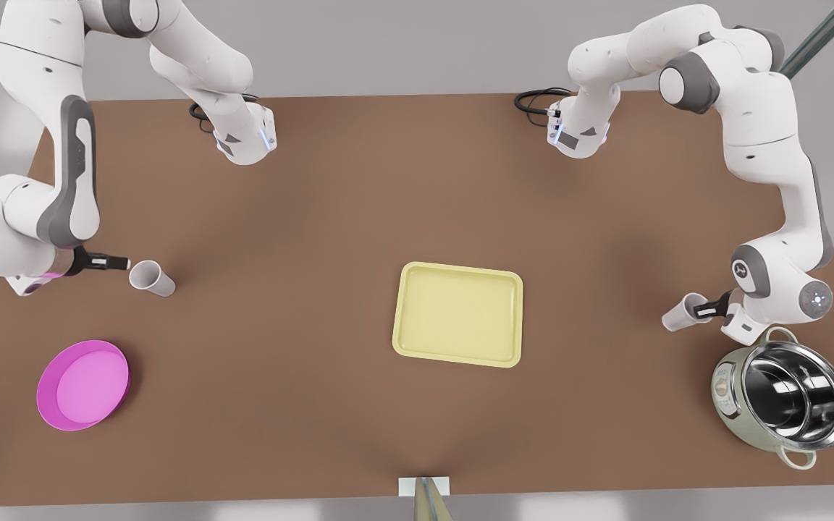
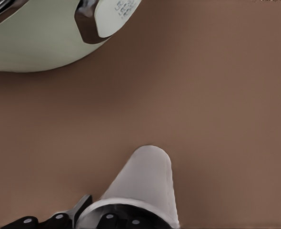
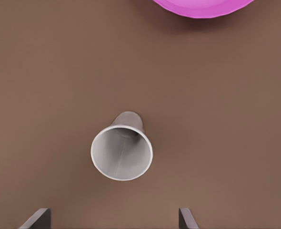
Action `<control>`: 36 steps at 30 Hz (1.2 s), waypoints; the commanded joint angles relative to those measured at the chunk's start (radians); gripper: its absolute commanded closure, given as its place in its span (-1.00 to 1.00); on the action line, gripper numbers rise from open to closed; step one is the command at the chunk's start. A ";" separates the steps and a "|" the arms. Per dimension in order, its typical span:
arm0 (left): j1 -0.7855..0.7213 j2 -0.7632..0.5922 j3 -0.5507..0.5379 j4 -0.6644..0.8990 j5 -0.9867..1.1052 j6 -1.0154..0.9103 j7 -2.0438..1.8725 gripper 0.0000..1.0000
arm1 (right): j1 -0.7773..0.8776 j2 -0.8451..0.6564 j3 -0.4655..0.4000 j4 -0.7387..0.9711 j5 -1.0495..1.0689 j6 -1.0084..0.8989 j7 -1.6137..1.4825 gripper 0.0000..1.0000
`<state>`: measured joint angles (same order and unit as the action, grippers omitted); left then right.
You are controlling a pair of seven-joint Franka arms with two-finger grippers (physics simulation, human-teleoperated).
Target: Use both arms to respectively pick up the white IKEA cups from the middle-left and middle-right positions, then place the white IKEA cups onto the middle-middle tray, ensuring that the cups remain upright and do not tip over
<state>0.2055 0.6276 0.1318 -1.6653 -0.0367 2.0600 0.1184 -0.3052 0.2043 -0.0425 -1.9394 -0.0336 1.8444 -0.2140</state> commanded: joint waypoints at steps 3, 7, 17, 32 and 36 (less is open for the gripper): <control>-0.003 -0.017 0.000 0.001 -0.034 -0.031 0.066 0.46 | -0.011 0.049 -0.005 -0.023 0.001 0.216 -0.047 -1.00; -0.084 -0.095 -0.012 0.004 -0.062 -0.047 0.055 0.57 | -0.031 0.099 -0.005 -0.033 0.001 0.260 -0.047 -1.00; -0.417 -0.020 -0.353 0.171 -0.135 -0.084 -0.867 0.57 | -0.060 0.093 -0.004 -0.190 0.008 0.421 -0.050 -1.00; -0.431 0.095 -0.353 0.163 -0.132 0.066 -0.878 0.23 | -0.061 0.133 -0.002 -0.228 0.006 0.477 -0.079 -0.08; -0.428 0.096 -0.353 0.162 -0.131 0.071 -0.876 -0.25 | -0.055 0.132 0.003 -0.228 0.006 0.475 -0.082 0.51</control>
<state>-0.2225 0.7247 -0.2205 -1.5038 -0.1702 2.1160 -0.5396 -0.3624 0.3371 -0.0401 -2.1679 -0.0265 2.3134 -0.2705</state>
